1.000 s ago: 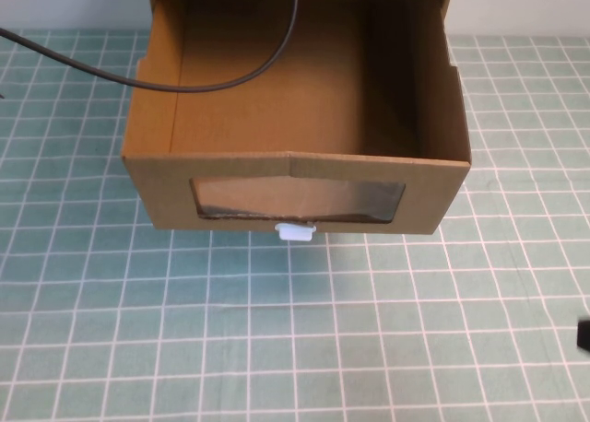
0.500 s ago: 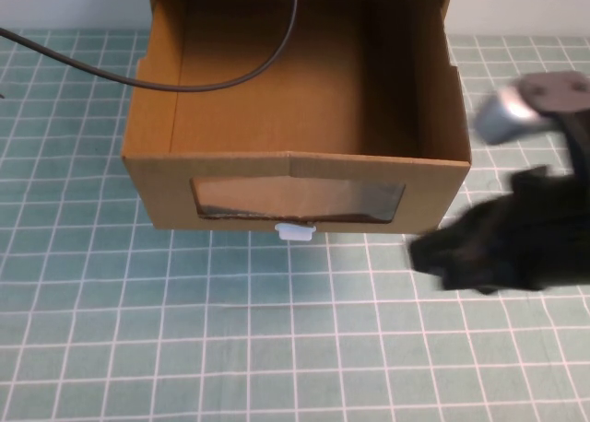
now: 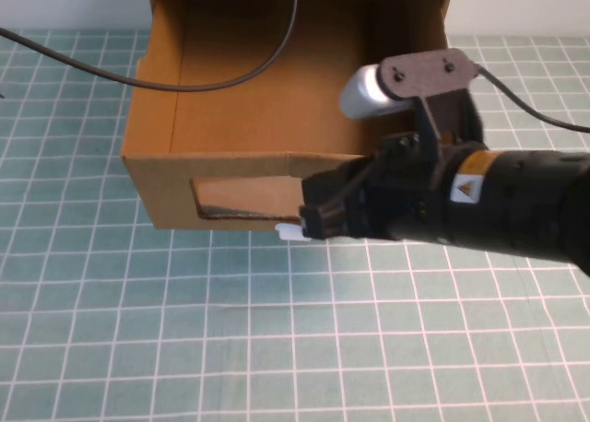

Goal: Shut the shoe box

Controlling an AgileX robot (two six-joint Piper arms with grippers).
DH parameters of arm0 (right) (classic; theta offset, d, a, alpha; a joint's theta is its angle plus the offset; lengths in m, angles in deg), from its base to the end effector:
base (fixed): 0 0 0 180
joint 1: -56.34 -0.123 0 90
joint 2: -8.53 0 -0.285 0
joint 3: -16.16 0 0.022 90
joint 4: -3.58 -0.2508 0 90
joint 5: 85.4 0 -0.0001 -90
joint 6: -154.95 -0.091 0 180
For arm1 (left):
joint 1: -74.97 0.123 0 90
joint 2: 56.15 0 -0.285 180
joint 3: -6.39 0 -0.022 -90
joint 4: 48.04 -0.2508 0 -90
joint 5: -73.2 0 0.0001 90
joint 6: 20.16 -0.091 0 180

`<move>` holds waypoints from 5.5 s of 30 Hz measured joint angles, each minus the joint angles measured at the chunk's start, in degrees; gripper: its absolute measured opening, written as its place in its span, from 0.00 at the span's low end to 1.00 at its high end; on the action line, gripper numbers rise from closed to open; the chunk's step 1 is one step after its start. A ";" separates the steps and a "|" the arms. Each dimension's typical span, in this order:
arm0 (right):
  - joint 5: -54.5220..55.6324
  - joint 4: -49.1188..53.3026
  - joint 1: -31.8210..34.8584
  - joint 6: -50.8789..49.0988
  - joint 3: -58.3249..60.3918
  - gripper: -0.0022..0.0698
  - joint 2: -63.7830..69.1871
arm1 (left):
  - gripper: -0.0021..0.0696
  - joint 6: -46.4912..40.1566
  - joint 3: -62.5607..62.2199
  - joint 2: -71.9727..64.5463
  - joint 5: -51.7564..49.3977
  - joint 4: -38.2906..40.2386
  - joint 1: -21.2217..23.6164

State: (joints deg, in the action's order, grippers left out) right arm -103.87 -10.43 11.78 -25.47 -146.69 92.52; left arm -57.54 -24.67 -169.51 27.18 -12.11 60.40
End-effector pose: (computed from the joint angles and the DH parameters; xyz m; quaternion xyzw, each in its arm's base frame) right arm 0.2086 0.2153 0.3354 -0.2477 0.8253 0.2756 0.4262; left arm 0.4048 -0.1450 0.3959 0.2886 0.8117 -0.2053 0.4644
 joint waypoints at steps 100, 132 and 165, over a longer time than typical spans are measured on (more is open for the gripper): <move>-16.80 1.99 14.87 -4.45 32.37 0.01 -67.38 | 0.02 -17.69 85.23 91.03 29.94 15.80 1.96; 4.83 3.89 14.97 5.70 61.63 0.01 -66.00 | 0.02 -23.63 109.75 100.15 40.81 21.74 1.96; -0.91 5.99 43.64 5.99 61.63 0.01 -76.62 | 0.02 -23.63 109.75 100.15 40.37 21.74 1.99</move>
State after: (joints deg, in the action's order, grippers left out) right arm -104.78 -4.44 55.42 -19.48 -85.06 15.90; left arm -81.17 85.08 -69.36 67.56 9.63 62.39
